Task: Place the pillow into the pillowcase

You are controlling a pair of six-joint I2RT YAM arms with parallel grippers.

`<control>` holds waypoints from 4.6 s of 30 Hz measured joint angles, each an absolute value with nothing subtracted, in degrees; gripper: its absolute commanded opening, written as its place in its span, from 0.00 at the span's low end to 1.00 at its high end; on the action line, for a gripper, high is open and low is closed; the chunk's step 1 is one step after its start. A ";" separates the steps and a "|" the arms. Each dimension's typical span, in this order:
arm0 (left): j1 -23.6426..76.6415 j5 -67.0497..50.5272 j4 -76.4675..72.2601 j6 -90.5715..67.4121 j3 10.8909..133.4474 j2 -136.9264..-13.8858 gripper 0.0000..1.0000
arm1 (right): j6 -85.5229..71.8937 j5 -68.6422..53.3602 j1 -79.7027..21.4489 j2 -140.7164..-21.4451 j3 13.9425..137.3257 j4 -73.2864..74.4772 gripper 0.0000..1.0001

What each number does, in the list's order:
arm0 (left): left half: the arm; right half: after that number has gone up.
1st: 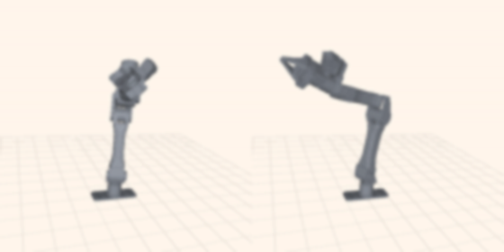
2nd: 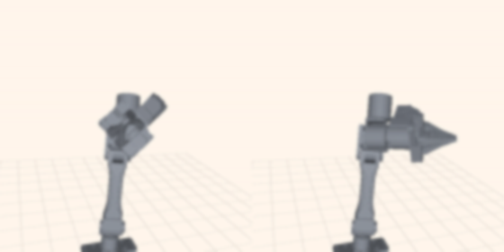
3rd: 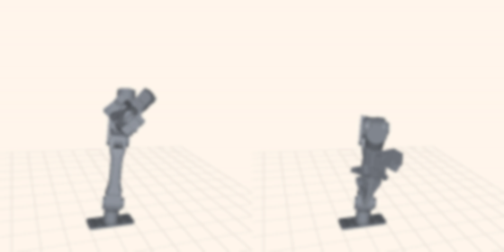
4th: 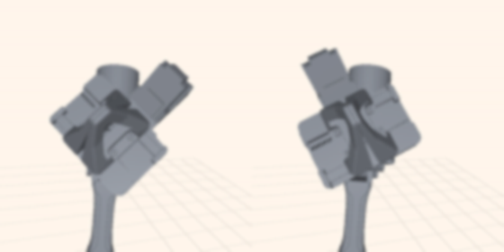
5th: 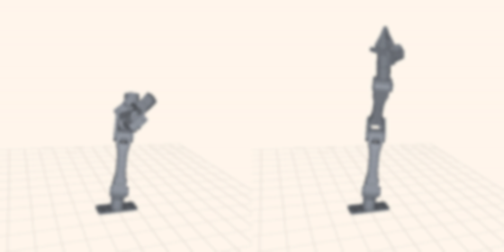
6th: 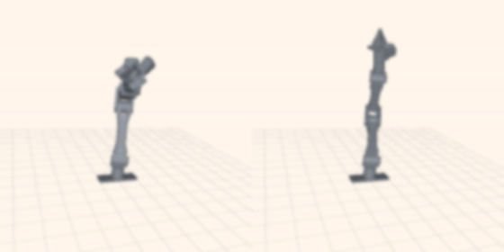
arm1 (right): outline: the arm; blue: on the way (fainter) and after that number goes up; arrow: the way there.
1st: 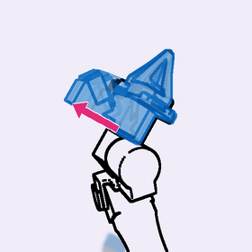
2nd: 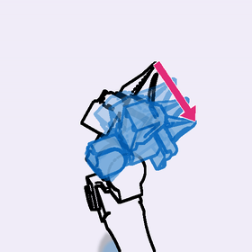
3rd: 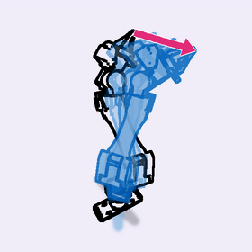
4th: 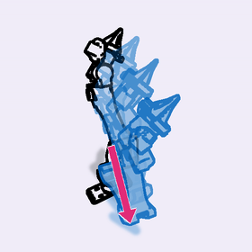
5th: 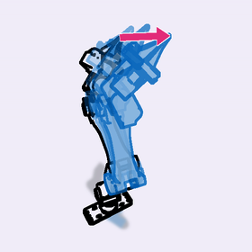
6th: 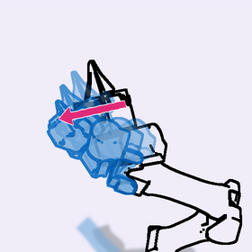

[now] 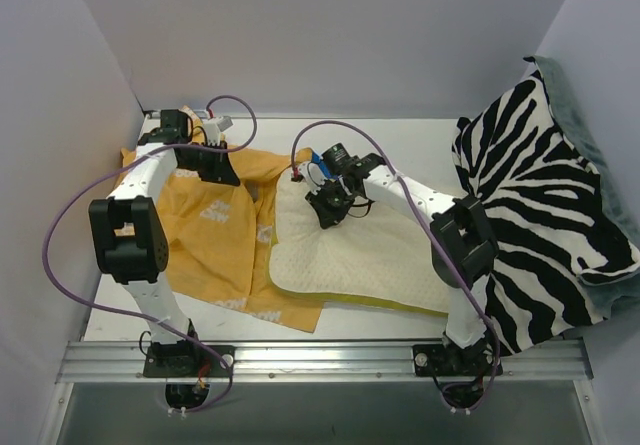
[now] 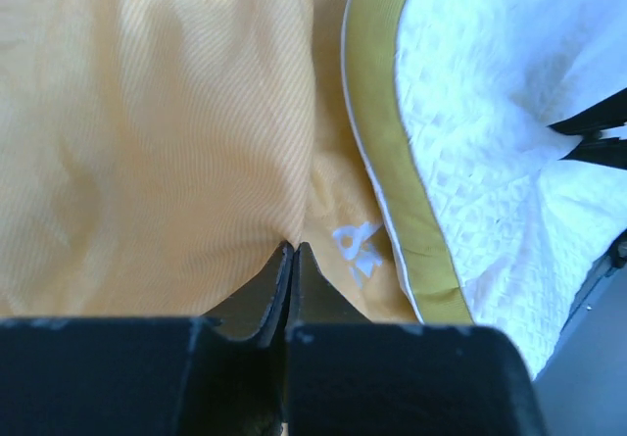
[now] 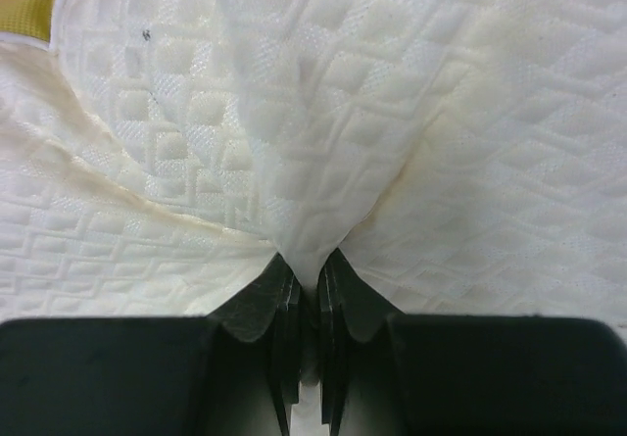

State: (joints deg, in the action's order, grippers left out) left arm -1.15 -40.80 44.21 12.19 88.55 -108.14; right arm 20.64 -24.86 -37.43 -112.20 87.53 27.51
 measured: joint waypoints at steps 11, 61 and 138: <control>-3.44 -49.76 45.04 10.90 89.52 -98.45 0.00 | 24.99 -32.18 -41.93 -104.73 87.59 37.58 0.00; -1.48 -66.30 74.02 45.45 94.65 -100.75 0.00 | -9.91 -3.57 -39.35 -132.40 124.73 34.00 0.00; 9.02 -56.49 52.73 25.10 71.57 -86.61 0.40 | -34.74 -18.15 -37.76 -123.22 98.59 11.46 0.05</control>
State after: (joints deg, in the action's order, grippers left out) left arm 9.02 -56.49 52.73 25.10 71.57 -86.61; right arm -34.74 -18.15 -37.76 -123.22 98.59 11.46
